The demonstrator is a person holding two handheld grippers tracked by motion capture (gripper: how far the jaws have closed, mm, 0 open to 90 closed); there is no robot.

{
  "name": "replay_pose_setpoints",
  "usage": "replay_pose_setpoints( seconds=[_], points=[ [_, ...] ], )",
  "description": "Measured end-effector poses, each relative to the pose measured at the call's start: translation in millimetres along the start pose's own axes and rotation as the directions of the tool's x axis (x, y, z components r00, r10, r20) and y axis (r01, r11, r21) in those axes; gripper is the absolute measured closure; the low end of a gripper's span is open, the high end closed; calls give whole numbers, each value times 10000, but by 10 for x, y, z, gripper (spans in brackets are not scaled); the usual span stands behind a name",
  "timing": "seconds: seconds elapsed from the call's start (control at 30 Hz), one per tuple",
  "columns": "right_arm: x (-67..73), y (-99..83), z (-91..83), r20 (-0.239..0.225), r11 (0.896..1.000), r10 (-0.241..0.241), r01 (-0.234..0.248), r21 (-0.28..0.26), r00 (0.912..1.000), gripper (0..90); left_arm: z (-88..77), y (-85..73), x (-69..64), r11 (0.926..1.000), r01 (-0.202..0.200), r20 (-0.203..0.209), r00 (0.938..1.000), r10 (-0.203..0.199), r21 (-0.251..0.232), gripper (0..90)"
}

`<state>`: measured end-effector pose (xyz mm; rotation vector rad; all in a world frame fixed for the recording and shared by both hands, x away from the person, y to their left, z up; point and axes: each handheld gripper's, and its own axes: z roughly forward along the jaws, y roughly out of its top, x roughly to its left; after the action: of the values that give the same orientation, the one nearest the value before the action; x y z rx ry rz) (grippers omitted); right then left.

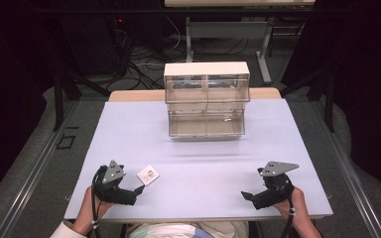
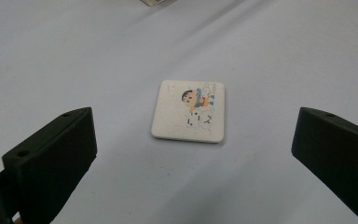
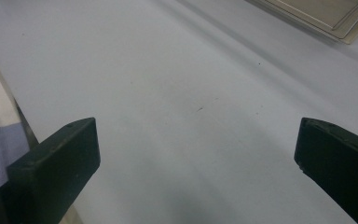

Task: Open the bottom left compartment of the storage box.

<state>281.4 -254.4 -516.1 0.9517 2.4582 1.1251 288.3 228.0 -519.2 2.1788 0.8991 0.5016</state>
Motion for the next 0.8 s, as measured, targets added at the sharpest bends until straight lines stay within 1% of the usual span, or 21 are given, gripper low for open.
replay_pose_setpoints(
  seconds=[0.03,0.1,0.13,0.2,0.23,0.3,0.33,0.43,0.53,0.57,0.63,0.7,0.73,0.77,0.8],
  points=[
    [1,7,5,-8,10000,62,-62,10,10000,0,8,1,0,10000,17,-14,10000,-17,-22,3],
    [0,11,17,34,9999,43,-43,-142,10000,0,7,3,3,10000,-15,11,10000,15,42,3],
    [-1,18,12,5,10000,62,-62,-3,10000,0,12,3,4,10000,-10,3,10000,10,30,3],
    [-1,22,11,-5,10000,70,-70,49,10000,0,14,5,4,10000,-21,8,10000,21,41,3],
    [-6,29,26,65,10000,70,-70,20,10000,0,18,6,7,10000,-28,28,10000,27,35,3],
    [-16,46,38,25,10000,-21,21,92,10000,0,21,9,8,9999,23,45,10000,-24,121,3],
    [-12,51,52,45,10000,70,-70,27,10000,0,28,6,4,9999,118,56,9999,-119,86,3],
    [-16,67,67,-35,9999,121,-120,50,9999,0,29,13,6,9999,122,45,9999,-122,103,3],
    [-59,104,119,5,10000,-30,30,-42,10000,0,42,17,10,9998,111,20,9999,-111,140,3],
    [-66,116,121,-8,9999,57,-57,89,10000,0,44,15,9,9998,107,9,9999,-107,150,3],
    [-80,138,146,11,9999,96,-96,90,10000,0,46,8,4,9997,191,-15,9998,-191,128,3],
    [-94,159,177,-8,10000,24,-24,-16,10000,0,33,4,13,9996,133,-3,9999,-133,240,3],
    [-100,174,175,28,10000,-1,1,72,10000,0,34,5,14,9997,131,-62,9999,-130,182,3],
    [-103,182,179,-62,9999,125,-124,107,9999,0,30,7,12,9996,159,-43,9999,-158,222,3],
    [-120,188,193,-4,9999,103,-103,-62,9999,0,35,12,15,9998,125,-50,9999,-124,163,3]
  ],
)
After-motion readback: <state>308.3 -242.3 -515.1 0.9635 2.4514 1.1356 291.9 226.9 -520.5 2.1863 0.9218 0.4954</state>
